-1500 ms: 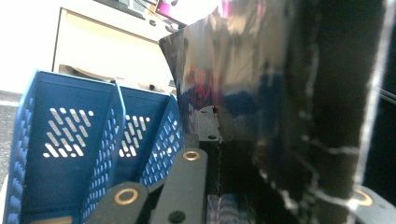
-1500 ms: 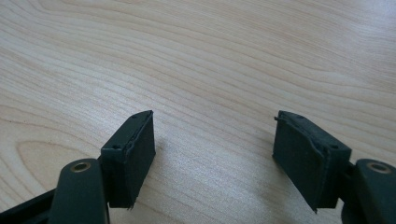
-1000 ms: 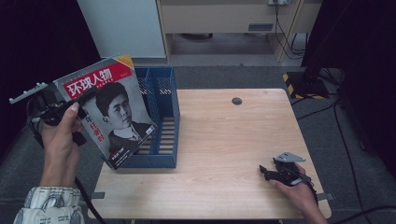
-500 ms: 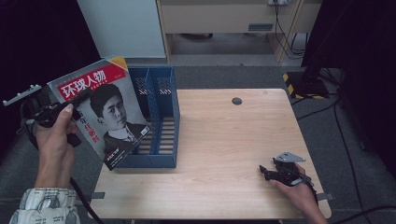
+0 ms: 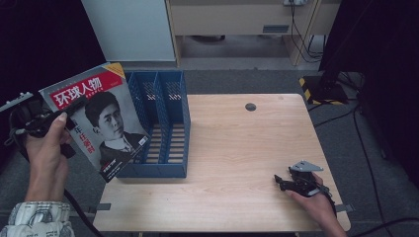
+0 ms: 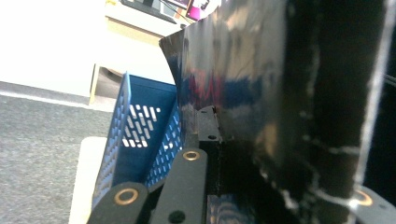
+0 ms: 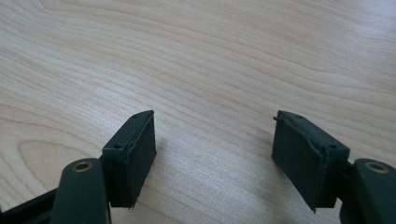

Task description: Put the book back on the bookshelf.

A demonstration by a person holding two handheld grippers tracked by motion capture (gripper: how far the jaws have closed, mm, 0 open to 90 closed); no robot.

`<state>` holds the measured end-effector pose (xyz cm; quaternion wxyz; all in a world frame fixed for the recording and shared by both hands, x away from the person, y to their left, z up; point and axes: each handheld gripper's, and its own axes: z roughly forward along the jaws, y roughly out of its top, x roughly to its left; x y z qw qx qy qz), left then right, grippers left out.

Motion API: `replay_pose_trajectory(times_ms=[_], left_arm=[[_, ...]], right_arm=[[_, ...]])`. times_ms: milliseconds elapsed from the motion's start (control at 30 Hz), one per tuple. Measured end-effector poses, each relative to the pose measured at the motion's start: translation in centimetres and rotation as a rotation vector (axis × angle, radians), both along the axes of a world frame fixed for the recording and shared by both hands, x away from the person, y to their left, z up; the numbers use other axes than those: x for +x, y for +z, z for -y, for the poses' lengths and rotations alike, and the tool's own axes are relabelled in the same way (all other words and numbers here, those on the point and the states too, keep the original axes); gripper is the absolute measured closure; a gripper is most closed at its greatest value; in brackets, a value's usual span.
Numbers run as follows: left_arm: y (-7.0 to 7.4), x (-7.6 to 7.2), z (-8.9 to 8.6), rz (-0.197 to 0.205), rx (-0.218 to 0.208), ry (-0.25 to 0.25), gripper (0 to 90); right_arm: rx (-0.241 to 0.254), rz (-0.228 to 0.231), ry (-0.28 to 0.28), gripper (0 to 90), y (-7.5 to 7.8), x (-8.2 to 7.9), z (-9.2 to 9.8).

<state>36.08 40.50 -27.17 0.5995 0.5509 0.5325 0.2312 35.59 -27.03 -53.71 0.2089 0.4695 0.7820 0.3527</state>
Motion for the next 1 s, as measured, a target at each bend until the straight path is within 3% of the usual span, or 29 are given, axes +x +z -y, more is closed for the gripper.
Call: replay_pose_trajectory(times_ms=[400,1000], left_arm=[[0.4,-0.3,-1.1,0.007,0.011,0.023,86.6],[-0.3,1.4,-3.5,0.007,0.004,0.076,86.6]], right_arm=[[-0.001,0.000,0.000,30.3,0.0,0.0,0.0],[-0.001,0.000,0.000,30.3,0.0,0.0,0.0]])
